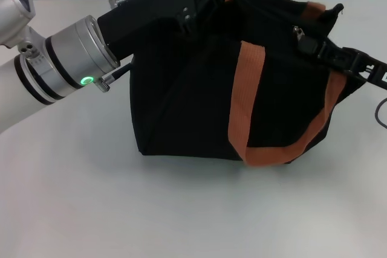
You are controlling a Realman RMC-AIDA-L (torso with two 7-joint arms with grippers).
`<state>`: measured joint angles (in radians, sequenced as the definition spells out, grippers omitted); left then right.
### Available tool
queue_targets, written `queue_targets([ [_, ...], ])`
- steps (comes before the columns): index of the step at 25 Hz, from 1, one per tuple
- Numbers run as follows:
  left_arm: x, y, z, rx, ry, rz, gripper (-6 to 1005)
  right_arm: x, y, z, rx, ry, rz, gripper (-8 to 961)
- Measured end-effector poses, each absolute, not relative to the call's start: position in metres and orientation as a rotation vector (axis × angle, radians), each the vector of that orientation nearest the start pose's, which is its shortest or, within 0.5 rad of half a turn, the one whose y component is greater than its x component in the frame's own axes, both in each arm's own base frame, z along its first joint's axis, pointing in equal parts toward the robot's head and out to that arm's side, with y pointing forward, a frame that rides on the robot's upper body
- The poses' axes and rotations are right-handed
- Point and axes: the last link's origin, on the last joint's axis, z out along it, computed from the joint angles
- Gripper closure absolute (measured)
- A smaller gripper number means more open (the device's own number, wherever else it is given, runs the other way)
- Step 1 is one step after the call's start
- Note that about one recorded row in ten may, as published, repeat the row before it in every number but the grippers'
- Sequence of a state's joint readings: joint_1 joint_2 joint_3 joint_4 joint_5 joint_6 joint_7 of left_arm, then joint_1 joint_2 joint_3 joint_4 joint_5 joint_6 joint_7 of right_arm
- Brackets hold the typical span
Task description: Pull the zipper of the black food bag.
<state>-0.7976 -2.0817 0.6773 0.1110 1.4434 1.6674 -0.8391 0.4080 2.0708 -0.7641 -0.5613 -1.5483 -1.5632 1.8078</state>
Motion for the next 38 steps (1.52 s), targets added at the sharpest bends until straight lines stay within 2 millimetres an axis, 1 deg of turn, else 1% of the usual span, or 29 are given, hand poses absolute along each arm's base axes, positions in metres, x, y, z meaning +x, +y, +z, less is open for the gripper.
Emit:
queue_targets([
  [7,-0.160,0.355,-0.027,-2.363,-0.209,-1.494,832,0.283,0.312,0.025,-2.200,1.359,1.300,953],
  [10,-0.161,0.355,-0.027,-2.359,-0.213,-1.495,830,0.284,0.309,0.027,-2.201,1.342,1.312,953],
  [11,-0.161,0.355,-0.027,-2.359,-0.213,-1.495,829,0.283,0.305,0.032,-2.203,1.302,1.354,953],
  [12,-0.161,0.355,-0.027,-2.359,-0.213,-1.495,829,0.283,0.305,0.032,-2.203,1.302,1.354,953],
  [15,-0.162,0.354,-0.027,-2.356,-0.220,-1.495,827,0.284,0.298,0.040,-2.178,1.240,1.449,952],
  [20,-0.165,0.353,-0.027,-2.353,-0.231,-1.487,823,0.294,0.282,0.050,-2.074,1.086,1.541,942],
  [23,-0.169,0.353,-0.028,-2.348,-0.249,-1.473,821,0.301,0.274,0.053,-2.023,1.040,1.543,830],
  [26,-0.174,0.353,-0.027,-2.321,-0.276,-1.462,820,0.305,0.268,0.052,-2.008,1.021,1.535,717],
  [30,-0.190,0.352,-0.021,-2.209,-0.354,-1.468,817,0.307,0.263,0.047,-2.005,1.020,1.542,562],
  [31,-0.195,0.350,-0.018,-2.173,-0.374,-1.475,816,0.306,0.260,0.046,-2.005,1.021,1.552,523],
  [34,-0.214,0.339,-0.005,-2.072,-0.397,-1.506,814,0.304,0.257,0.046,-2.020,0.997,1.570,448],
  [36,-0.235,0.325,0.011,-1.976,-0.400,-1.519,813,0.302,0.252,0.047,-2.039,0.951,1.585,397],
  [37,-0.246,0.316,0.022,-1.915,-0.390,-1.525,781,0.302,0.250,0.047,-2.043,0.934,1.585,372],
  [38,-0.246,0.316,0.022,-1.915,-0.390,-1.525,750,0.302,0.248,0.046,-2.042,0.916,1.583,347],
])
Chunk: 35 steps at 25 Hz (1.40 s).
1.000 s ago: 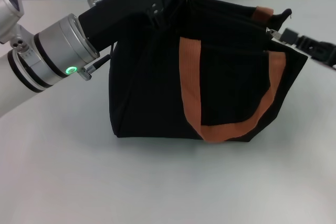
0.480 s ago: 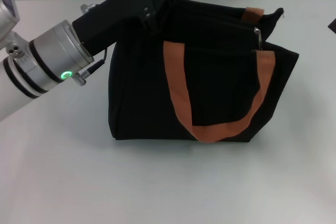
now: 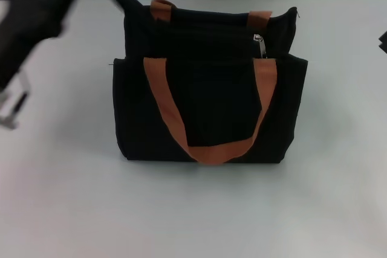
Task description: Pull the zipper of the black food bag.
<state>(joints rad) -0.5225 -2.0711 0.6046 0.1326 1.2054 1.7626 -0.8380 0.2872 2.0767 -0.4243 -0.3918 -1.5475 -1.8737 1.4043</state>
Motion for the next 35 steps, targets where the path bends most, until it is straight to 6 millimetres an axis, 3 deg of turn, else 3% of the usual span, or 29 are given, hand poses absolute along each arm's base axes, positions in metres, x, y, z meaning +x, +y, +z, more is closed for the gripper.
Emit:
queue_targets([
  [1,-0.246,0.316,0.022,-1.915,-0.390,-1.525,718,0.302,0.247,0.044,-2.040,0.901,1.579,322],
  [2,-0.267,0.293,0.037,-1.837,-0.372,-1.517,686,0.302,0.246,0.042,-2.036,0.888,1.578,298],
  [4,-0.283,0.271,0.046,-1.809,-0.347,-1.494,623,0.302,0.244,0.039,-2.038,0.853,1.569,249],
  [5,-0.283,0.271,0.046,-1.809,-0.347,-1.494,580,0.300,0.245,0.037,-2.051,0.819,1.557,225],
  [8,-0.300,0.244,0.049,-1.842,-0.352,-1.425,452,0.297,0.245,0.032,-2.088,0.768,1.531,201],
  [14,-0.318,0.204,0.036,-2.147,-0.363,-1.248,305,0.296,0.249,0.017,-2.161,0.795,1.468,202],
  [18,-0.315,0.186,0.019,-2.393,-0.276,-1.205,222,0.283,0.239,0.006,-2.332,0.592,1.431,203],
  [22,-0.304,0.182,-0.004,-2.648,-0.169,-1.164,181,0.274,0.225,-0.009,-2.503,0.364,1.386,204],
  [27,-0.295,0.193,-0.015,-2.771,-0.144,-1.140,181,0.269,0.210,-0.024,-2.739,0.186,1.312,205],
  [35,-0.286,0.204,-0.020,-2.784,-0.103,-1.145,181,0.267,0.216,-0.046,-2.844,0.221,1.210,205],
])
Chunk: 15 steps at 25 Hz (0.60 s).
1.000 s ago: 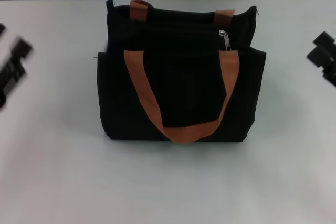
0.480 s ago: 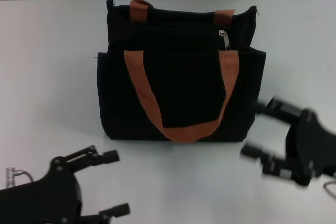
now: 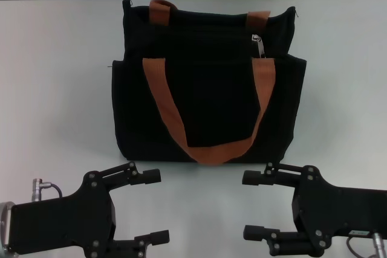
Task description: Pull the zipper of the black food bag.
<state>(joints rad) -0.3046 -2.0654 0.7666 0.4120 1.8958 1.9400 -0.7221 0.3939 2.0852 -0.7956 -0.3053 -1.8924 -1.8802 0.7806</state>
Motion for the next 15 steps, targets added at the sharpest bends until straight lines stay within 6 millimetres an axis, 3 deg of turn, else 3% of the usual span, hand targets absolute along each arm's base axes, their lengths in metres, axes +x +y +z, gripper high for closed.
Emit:
queue_targets([
  [15,-0.2872,0.2036,-0.0231,-2.781,-0.119,-1.136,181,0.2670,0.2227,-0.0524,-2.825,0.265,1.177,205],
])
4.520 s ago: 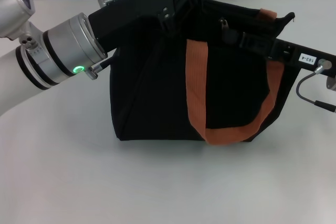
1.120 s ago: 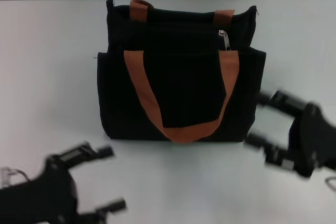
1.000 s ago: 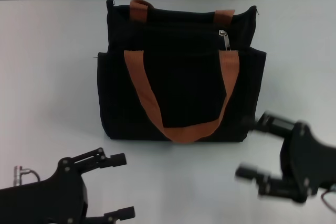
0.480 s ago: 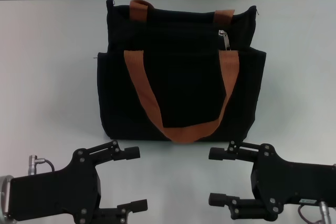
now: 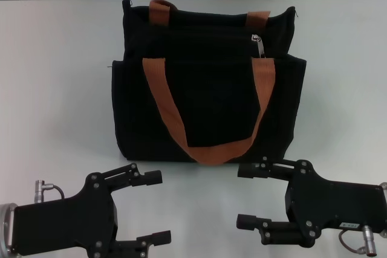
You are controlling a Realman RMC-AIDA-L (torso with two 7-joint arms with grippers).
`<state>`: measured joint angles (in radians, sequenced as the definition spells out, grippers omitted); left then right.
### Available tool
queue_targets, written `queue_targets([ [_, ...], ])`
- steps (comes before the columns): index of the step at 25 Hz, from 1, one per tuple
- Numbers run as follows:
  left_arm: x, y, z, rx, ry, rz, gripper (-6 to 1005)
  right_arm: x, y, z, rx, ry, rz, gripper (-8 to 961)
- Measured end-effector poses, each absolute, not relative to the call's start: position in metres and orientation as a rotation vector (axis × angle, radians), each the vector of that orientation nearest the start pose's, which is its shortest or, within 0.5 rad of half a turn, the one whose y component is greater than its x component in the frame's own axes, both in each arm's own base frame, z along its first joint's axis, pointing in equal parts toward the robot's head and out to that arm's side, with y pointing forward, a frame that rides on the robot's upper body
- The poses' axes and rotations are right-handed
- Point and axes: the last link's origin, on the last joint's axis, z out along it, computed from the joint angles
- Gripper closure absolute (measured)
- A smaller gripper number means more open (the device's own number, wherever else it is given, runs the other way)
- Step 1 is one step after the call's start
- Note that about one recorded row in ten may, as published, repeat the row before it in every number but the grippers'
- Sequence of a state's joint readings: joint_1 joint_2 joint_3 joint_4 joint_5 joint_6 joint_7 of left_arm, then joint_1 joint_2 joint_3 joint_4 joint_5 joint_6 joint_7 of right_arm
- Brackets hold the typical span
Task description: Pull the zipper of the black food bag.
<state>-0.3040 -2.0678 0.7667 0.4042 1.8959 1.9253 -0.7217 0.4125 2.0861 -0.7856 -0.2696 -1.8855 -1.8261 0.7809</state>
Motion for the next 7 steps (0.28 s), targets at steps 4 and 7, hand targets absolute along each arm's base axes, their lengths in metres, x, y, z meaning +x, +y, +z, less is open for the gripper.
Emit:
queue_targets([
  [4,-0.2873,0.2026,-0.0236,-2.774,-0.114,-1.137,181,0.2682,0.2241,-0.0541,-2.817,0.280,1.161,205],
  [7,-0.2854,0.2033,-0.0237,-2.772,-0.103,-1.148,181,0.2672,0.2246,-0.0557,-2.818,0.284,1.165,205],
])
